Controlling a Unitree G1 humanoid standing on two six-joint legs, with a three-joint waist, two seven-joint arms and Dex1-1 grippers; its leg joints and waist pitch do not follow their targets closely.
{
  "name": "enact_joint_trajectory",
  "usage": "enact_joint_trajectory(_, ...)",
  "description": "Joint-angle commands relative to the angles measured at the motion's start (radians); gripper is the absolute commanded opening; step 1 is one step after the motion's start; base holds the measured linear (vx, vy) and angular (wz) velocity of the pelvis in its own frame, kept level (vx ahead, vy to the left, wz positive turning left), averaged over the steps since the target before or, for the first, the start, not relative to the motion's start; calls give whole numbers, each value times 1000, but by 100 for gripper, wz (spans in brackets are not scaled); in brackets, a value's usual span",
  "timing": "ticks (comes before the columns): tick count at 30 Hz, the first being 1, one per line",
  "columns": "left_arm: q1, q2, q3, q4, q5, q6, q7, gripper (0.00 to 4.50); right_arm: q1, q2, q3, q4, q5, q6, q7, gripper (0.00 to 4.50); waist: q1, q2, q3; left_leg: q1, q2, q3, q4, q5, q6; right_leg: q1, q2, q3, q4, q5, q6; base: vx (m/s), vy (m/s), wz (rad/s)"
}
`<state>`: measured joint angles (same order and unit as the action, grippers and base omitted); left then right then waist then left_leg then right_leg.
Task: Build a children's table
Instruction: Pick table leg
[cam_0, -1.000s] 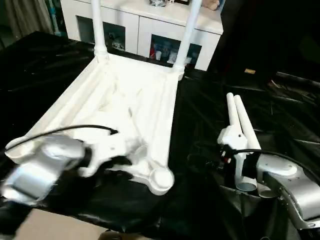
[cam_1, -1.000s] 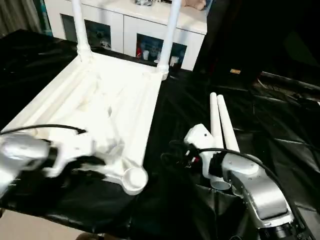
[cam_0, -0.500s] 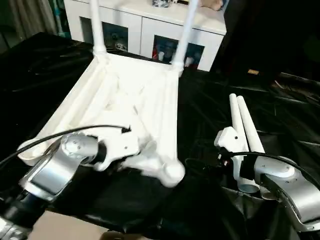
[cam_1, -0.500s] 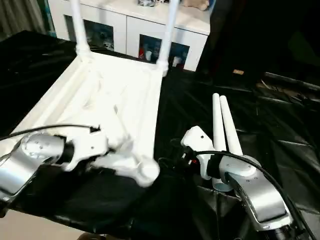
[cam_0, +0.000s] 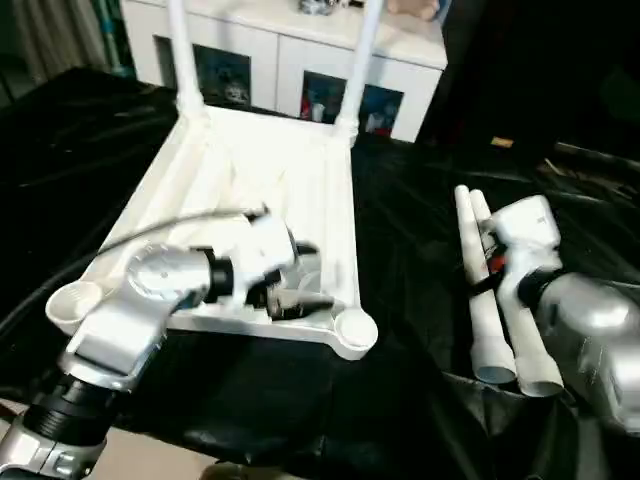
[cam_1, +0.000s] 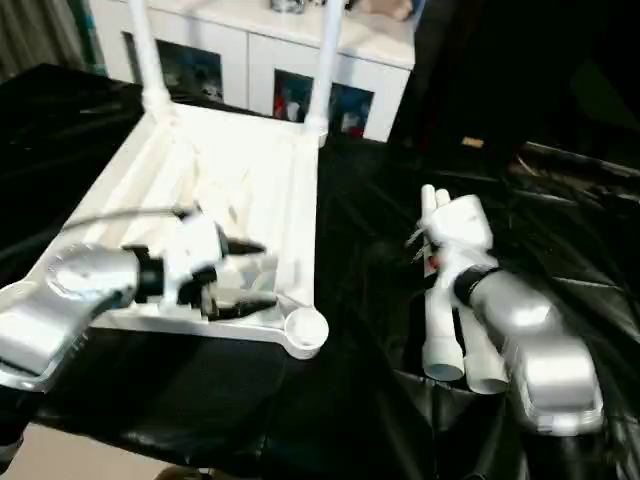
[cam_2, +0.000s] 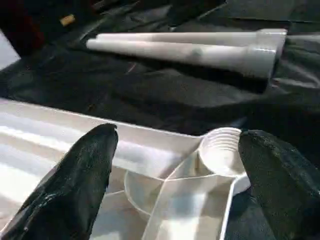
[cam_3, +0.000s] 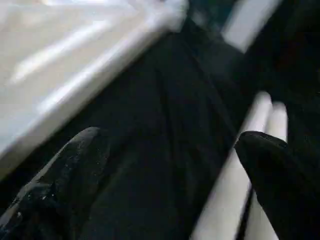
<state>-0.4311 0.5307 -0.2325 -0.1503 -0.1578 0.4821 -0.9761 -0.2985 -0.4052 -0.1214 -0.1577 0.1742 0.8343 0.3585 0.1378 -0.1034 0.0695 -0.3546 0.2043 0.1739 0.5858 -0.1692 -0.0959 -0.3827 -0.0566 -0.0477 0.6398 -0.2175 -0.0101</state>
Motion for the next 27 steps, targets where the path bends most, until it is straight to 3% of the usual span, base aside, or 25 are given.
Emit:
enact_joint_trajectory(1, -20, -10, -4, -18, 0, 21, 12, 444, -18, 12, -56, 46, -2, 107, -73, 450, -6, 19, -64, 17, 22, -5, -68, -188, -59, 31, -70, 47, -78, -163, -134, 0, 0, 0)
enact_joint_trajectory(6, 9, 7, -23, -66, -24, 72, -8, 444, -73, 47, -84, 108, -23, 258, -137, 450, -11, 12, -62, 13, 21, -5, -70, -180, -63, 32, -72, 48, -77, -177, -115, 0, 0, 0)
enact_joint_trajectory(11, 21, 17, -23, -97, -47, 114, -14, 444, -113, 58, -99, 156, -14, 335, -174, 450, -24, 10, -63, 11, 20, -4, -68, -166, -66, 33, -70, 47, -75, -173, -113, 0, 0, 0)
enact_joint_trajectory(27, 13, 38, -28, -113, -56, 139, -12, 444, -156, 124, -158, 309, 41, 401, -176, 450, -28, 6, -62, 11, 20, -2, -69, -149, -68, 32, -72, 47, -76, -177, -108, 0, 0, 0)
